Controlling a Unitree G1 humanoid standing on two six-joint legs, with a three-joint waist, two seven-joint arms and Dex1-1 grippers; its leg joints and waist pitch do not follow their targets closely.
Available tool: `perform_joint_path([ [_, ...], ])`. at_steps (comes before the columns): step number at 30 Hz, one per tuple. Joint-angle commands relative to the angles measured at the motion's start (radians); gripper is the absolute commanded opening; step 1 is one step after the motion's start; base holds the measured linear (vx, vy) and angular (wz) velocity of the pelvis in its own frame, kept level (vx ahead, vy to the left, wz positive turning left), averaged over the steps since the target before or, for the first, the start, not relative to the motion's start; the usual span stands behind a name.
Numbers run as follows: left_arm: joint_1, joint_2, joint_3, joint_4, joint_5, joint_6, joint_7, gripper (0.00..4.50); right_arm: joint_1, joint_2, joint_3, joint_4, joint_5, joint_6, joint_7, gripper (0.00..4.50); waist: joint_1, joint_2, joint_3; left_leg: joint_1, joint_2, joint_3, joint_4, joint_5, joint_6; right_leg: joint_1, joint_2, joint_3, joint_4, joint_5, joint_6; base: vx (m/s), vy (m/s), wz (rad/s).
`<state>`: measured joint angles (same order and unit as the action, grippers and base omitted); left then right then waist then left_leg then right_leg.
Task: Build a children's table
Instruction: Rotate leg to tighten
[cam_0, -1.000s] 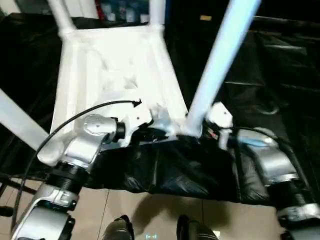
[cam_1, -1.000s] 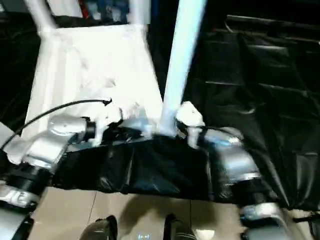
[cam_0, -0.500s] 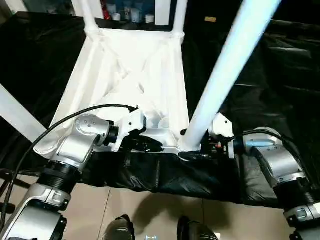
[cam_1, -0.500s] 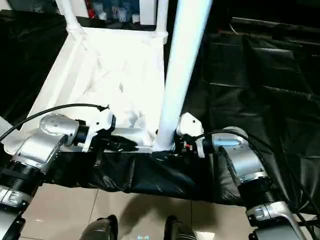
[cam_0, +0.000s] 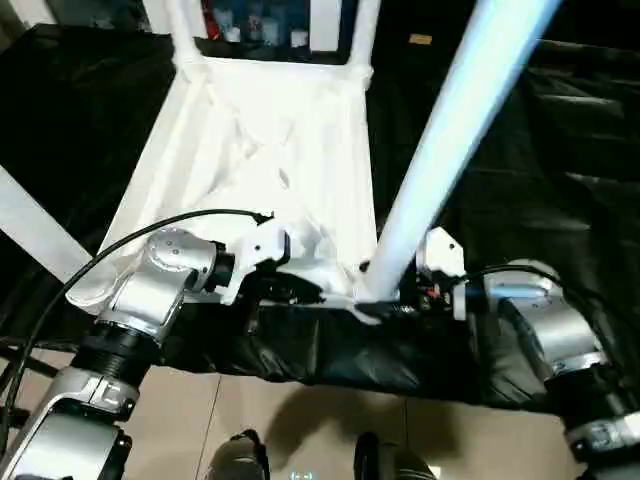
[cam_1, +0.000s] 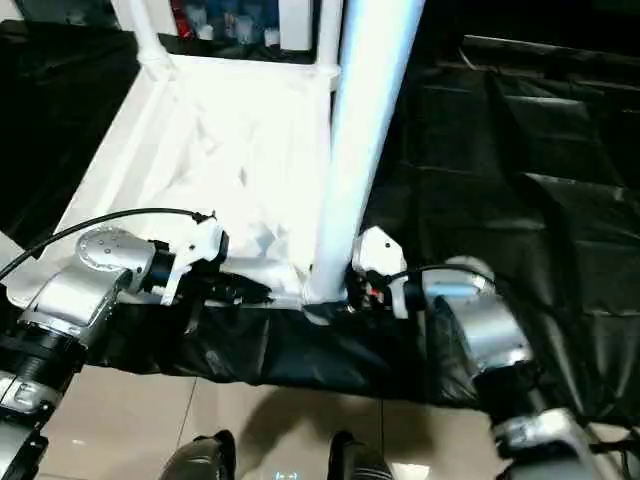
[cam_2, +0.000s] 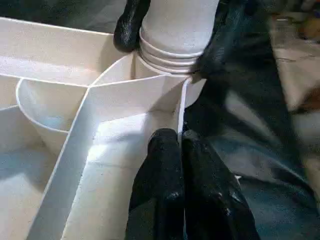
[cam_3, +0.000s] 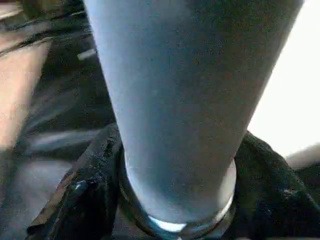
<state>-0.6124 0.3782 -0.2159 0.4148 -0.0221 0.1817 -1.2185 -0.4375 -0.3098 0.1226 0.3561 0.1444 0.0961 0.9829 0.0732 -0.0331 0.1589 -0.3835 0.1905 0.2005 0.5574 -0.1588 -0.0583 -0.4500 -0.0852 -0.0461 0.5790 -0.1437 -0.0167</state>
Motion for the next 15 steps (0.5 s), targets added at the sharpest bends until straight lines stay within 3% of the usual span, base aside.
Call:
perform_joint_path([
  [1, -0.007, -0.083, -0.019, 0.005, 0.008, 0.056, 0.135, 0.0, 0.012, 0.083, 0.053, 0.035, -0.036, 0.023, -0.133, 2.7, 0.0, -0.007, -0.057, 0.012, 0.034, -0.023, -0.073, -0.27, 0.039, 0.06, -0.062, 0.038, -0.076, -0.455, -0.174, 0.0, 0.0, 0.0],
  [3, -0.007, -0.091, -0.02, 0.001, 0.01, 0.065, 0.145, 0.0, 0.012, 0.095, 0.051, 0.038, -0.041, 0.026, -0.157, 2.7, -0.012, -0.01, -0.053, 0.015, 0.032, -0.026, -0.076, -0.31, 0.028, 0.054, -0.063, 0.038, -0.088, -0.534, -0.134, -0.025, 0.006, -0.02],
  [4, -0.002, -0.147, -0.017, -0.016, 0.03, 0.112, 0.243, 0.0, 0.027, 0.185, 0.047, 0.035, -0.063, 0.052, -0.3, 2.7, -0.015, -0.003, -0.052, 0.015, 0.033, -0.028, -0.079, -0.315, 0.03, 0.051, -0.065, 0.039, -0.09, -0.549, -0.123, 0.0, 0.0, 0.0],
  [7, 0.006, -0.19, -0.015, -0.029, 0.045, 0.142, 0.318, 0.0, 0.038, 0.264, 0.043, 0.026, -0.083, 0.071, -0.417, 2.7, -0.024, -0.008, -0.049, 0.012, 0.031, -0.031, -0.082, -0.33, 0.017, 0.048, -0.063, 0.037, -0.096, -0.58, -0.105, 0.0, 0.0, 0.0],
  [9, 0.01, -0.202, -0.016, -0.034, 0.052, 0.148, 0.338, 0.0, 0.042, 0.291, 0.041, 0.023, -0.093, 0.075, -0.458, 2.7, -0.025, -0.006, -0.049, 0.02, 0.03, -0.031, -0.081, -0.352, 0.024, 0.041, -0.063, 0.038, -0.102, -0.602, -0.091, 0.0, 0.0, 0.0],
  [12, 0.029, -0.234, -0.021, -0.058, 0.06, 0.165, 0.384, 0.0, 0.051, 0.355, 0.042, 0.008, -0.111, 0.076, -0.536, 2.7, -0.029, -0.006, -0.047, 0.015, 0.03, -0.034, -0.087, -0.372, 0.022, 0.039, -0.062, 0.037, -0.105, -0.614, -0.076, 0.0, 0.0, 0.0],
  [13, 0.037, -0.242, -0.026, -0.068, 0.062, 0.169, 0.389, 0.0, 0.053, 0.366, 0.053, 0.004, -0.119, 0.066, -0.545, 3.25, -0.03, -0.005, -0.046, 0.018, 0.031, -0.034, -0.087, -0.383, 0.021, 0.035, -0.062, 0.038, -0.106, -0.619, -0.069, 0.0, 0.0, 0.0],
  [15, 0.059, -0.25, -0.047, -0.099, 0.059, 0.175, 0.373, 0.0, 0.057, 0.379, 0.078, -0.012, -0.128, 0.041, -0.545, 3.47, -0.032, -0.004, -0.048, 0.014, 0.033, -0.036, -0.09, -0.374, 0.026, 0.038, -0.062, 0.039, -0.103, -0.585, -0.067, 0.0, 0.0, 0.0],
])
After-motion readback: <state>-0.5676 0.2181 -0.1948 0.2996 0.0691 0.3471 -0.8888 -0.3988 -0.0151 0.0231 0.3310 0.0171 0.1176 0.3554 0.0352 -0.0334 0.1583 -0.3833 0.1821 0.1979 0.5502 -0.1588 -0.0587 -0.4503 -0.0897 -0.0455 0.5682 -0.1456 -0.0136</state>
